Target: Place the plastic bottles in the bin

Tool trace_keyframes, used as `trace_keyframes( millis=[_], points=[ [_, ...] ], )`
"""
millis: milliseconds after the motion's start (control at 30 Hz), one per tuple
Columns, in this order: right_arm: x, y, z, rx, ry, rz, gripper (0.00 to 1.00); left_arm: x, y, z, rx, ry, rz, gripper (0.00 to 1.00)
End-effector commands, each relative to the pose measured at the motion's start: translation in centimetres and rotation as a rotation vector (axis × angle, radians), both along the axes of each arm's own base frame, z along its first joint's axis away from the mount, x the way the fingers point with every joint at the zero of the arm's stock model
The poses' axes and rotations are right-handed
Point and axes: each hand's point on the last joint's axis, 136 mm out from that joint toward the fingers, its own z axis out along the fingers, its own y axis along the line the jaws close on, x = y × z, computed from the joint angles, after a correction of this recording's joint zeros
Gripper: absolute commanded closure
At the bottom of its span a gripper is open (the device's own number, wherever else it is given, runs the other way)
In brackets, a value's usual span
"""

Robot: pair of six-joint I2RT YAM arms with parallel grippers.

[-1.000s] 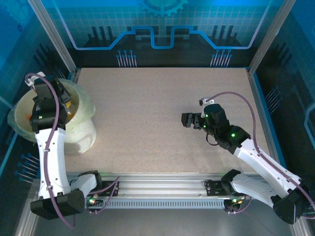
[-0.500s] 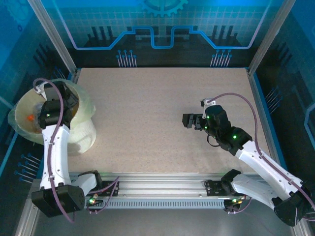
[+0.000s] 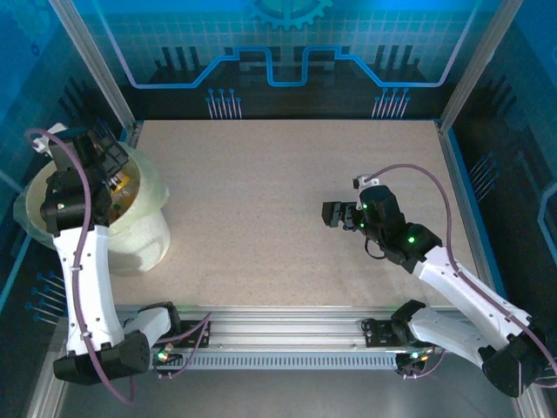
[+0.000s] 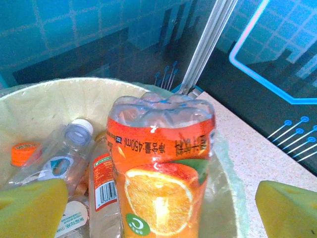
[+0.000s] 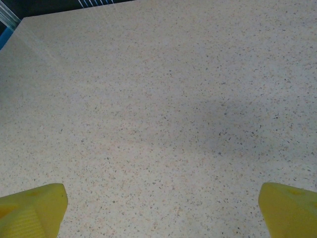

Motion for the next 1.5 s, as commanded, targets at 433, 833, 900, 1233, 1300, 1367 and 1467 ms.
trace_keyframes(
  millis=[433,833,900,1233,1300,1367,1467],
  points=[
    [0.7,0.4,1.3,0.041,0.000,-0.011,0.00,-0.1,5.1,-4.8,-0.076,0.130,0.158,0.24],
    [1.9,1.9,3.5,0.056,0.004,0.023,0.00,-4.2,8.3,-3.2,-0.038,0.094,0.259,0.43],
    [2.1,2.2,3.6,0.061,0.006,0.028,0.00,-4.3,8.7,-3.3,-0.065,0.079,0.257,0.45],
    [2.3,3.0,3.5,0.085,0.035,0.044,0.00,-2.2,9.1,-7.7,-0.216,0.147,0.182,0.34],
    [2.2,3.0,3.5,0.084,0.038,0.043,0.00,-1.5,9.3,-8.0,-0.245,0.159,0.173,0.36],
    [2.1,2.8,3.5,0.084,0.038,0.038,0.00,-1.0,9.5,-7.4,-0.254,0.158,0.167,0.36],
    [1.9,2.5,3.5,0.082,0.031,0.029,0.00,-0.5,9.5,-5.1,-0.245,0.128,0.151,0.15]
  ],
)
